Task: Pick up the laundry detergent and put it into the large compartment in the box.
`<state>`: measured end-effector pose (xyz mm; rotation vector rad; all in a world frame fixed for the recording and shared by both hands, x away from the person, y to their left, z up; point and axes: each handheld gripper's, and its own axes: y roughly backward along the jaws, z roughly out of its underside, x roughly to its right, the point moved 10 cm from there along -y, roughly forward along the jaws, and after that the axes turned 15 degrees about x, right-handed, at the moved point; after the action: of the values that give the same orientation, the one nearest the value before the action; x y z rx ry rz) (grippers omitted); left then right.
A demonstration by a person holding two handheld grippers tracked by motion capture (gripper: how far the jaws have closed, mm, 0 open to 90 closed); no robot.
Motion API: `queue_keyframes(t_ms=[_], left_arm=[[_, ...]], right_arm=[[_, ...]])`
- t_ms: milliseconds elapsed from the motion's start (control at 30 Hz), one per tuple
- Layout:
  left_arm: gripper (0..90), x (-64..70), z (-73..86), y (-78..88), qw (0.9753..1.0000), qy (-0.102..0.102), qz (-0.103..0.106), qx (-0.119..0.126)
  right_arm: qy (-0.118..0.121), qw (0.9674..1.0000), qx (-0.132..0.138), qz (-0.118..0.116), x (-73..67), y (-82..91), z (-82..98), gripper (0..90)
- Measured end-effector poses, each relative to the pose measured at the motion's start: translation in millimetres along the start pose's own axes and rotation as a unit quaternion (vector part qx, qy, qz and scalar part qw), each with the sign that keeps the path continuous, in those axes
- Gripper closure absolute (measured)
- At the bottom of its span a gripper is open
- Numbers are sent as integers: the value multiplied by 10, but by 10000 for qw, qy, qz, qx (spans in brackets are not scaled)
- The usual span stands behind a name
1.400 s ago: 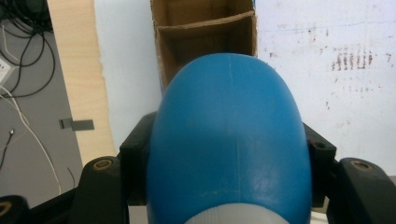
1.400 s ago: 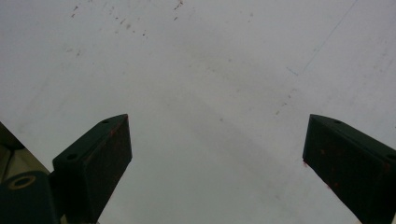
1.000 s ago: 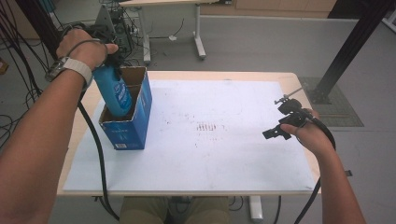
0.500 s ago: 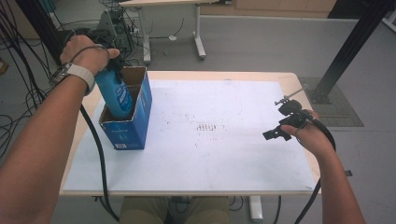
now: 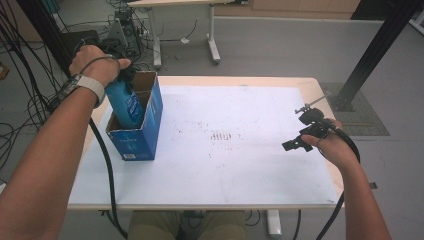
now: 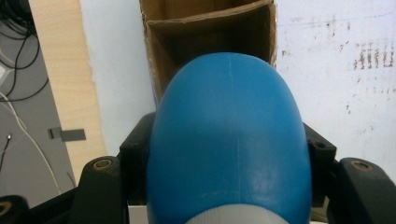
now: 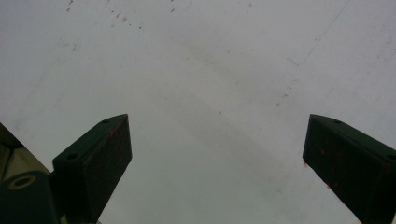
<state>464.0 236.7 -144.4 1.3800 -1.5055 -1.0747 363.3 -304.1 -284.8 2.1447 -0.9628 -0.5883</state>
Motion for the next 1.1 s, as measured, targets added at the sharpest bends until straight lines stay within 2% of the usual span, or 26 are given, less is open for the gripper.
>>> queue_keyframes(t_ms=[600, 1100], left_arm=[[382, -11, 50, -241, 10000, -40, -5, -35], [382, 18, 73, -360, 10000, -87, -2, -7]], right_arm=[[-1, 10000, -21, -27, 4, -46, 10, 81], [-37, 10000, -43, -5, 12, -34, 31, 81]])
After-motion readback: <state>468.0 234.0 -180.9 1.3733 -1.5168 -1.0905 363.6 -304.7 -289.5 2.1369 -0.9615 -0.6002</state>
